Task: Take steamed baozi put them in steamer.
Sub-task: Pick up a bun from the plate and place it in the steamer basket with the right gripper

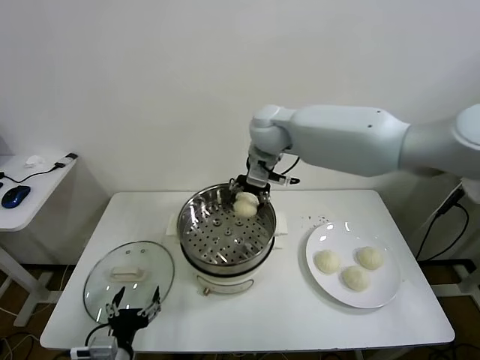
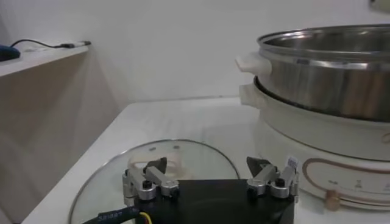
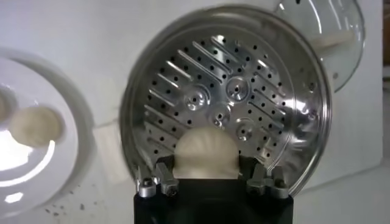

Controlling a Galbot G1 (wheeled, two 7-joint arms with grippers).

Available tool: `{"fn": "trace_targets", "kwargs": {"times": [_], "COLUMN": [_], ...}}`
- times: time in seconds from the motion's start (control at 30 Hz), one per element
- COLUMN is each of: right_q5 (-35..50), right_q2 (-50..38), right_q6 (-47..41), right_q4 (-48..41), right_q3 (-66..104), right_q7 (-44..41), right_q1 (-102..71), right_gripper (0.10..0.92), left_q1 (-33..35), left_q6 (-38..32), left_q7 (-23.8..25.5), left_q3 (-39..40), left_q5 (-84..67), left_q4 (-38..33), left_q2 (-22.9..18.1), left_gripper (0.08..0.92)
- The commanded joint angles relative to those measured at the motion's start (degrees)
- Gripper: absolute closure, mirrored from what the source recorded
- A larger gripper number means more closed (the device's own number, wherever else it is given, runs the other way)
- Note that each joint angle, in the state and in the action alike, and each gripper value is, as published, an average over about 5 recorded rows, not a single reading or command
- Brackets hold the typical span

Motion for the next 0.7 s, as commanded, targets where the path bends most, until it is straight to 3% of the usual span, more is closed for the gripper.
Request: {"fn": "trace_targets", "kwargs": {"times": [0.03, 0.57, 0.7], "right_q5": [-8.91, -7.79, -5.44], "right_q2": [7.34, 12.25, 11.84], "right_q6": [7.11, 9.0, 9.0], "right_q4": [-14.74, -24.12, -23.26], "right_q3": [2.53, 3.06, 2.82], "right_q7": [3.43, 5.91, 6.85], "right_q1": [-9.21, -11.85, -11.31], "right_gripper": [0.325, 0.316, 0.252], "left_q1": [-0.09, -0.92, -0.88], "left_q6": [-0.01, -0.14, -0.24], "left_q7": [0.0, 0.06, 0.03], "left_q3": [-0.01, 0.21, 0.51], "left_q5": [0.03, -0.18, -0.17], "left_q4": [0.16, 0.98, 0.95], "left_q2": [-0.04, 0.1, 0.06], "left_gripper": [0.177, 0.177, 0.177]}}
